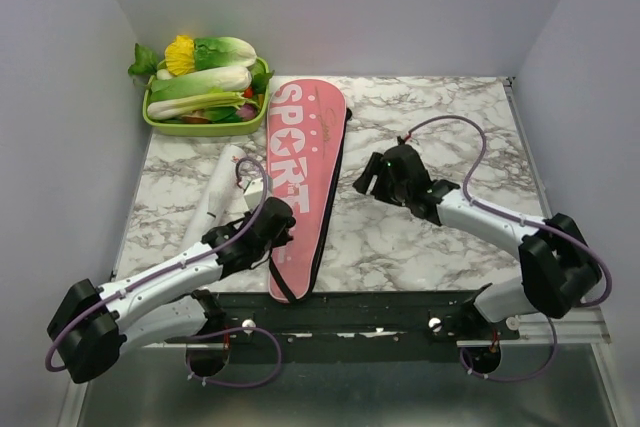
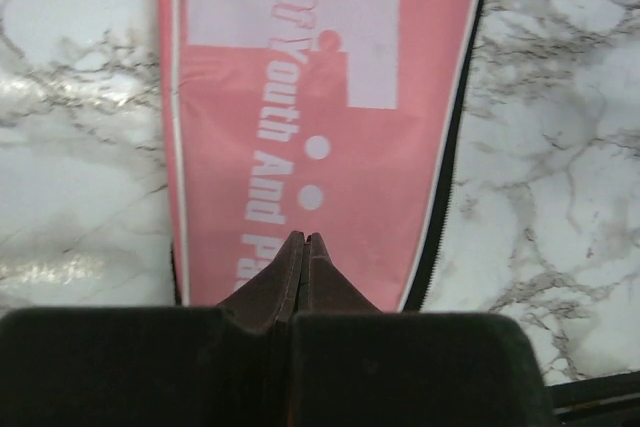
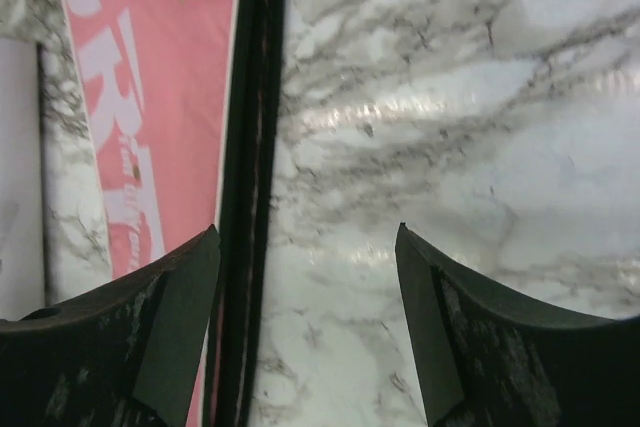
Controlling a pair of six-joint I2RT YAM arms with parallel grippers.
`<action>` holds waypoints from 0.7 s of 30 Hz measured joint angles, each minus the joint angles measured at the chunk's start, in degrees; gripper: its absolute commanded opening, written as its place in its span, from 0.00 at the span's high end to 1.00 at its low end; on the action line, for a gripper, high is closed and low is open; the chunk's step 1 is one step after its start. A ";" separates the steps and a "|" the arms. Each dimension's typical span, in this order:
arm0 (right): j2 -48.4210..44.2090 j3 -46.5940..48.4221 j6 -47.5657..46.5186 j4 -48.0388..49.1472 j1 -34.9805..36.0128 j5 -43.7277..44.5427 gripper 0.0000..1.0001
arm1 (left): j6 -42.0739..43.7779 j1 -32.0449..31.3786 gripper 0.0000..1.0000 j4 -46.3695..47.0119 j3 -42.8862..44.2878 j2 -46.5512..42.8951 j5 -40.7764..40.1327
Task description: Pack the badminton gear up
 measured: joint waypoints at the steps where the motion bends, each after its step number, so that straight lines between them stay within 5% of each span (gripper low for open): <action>1: 1.40 1.44 -0.33 0.31 -1.03 -0.63 0.20 | 0.57 -0.52 0.99 0.55 0.85 0.79 0.15; 21: 40.89 39.08 0.20 5.18 -12.79 -16.33 0.21 | 4.48 -3.17 1.00 15.39 3.21 20.06 7.58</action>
